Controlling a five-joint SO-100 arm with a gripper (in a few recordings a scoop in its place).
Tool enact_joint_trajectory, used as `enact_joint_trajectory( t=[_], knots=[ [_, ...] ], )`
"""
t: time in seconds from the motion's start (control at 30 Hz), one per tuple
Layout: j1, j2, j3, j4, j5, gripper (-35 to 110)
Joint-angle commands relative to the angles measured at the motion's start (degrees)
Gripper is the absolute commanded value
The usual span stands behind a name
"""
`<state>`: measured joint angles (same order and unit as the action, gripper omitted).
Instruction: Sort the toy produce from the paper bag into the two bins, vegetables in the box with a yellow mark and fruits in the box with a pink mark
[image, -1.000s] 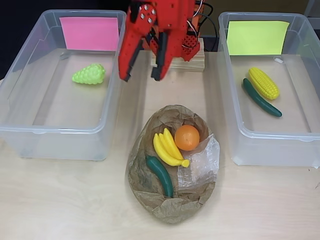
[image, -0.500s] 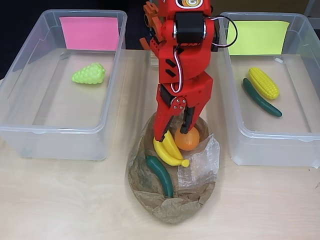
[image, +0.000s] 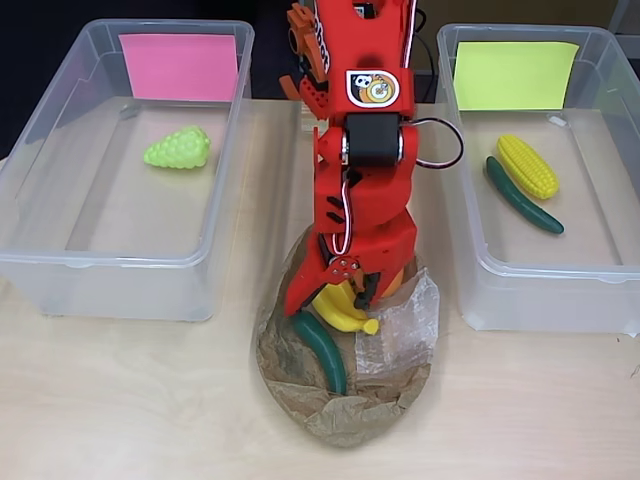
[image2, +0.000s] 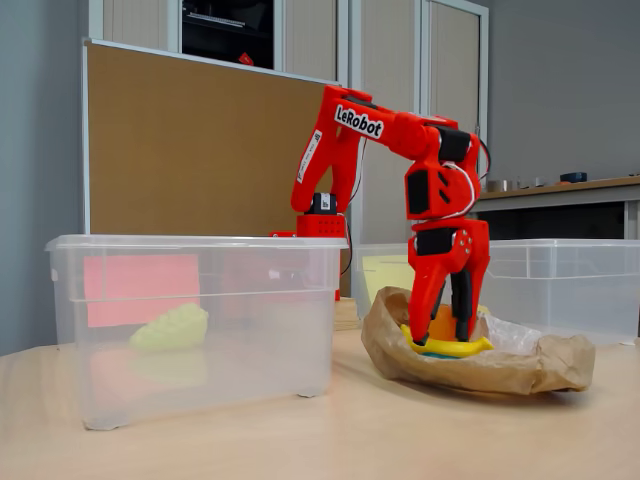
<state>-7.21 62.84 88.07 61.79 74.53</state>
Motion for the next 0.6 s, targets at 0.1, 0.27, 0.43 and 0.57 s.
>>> enact_joint_trajectory(
  t=[0.1,0.27,0.43,0.57],
  knots=[
    [-1.93,-1.41,0.62,-1.05,8.09,39],
    [-2.46,-3.08,1.32,-1.76,12.83,33],
    [-2.46,-3.78,1.41,-2.29,14.15,21],
    [-1.49,-3.52,0.09,0.18,13.45,19]
  ],
)
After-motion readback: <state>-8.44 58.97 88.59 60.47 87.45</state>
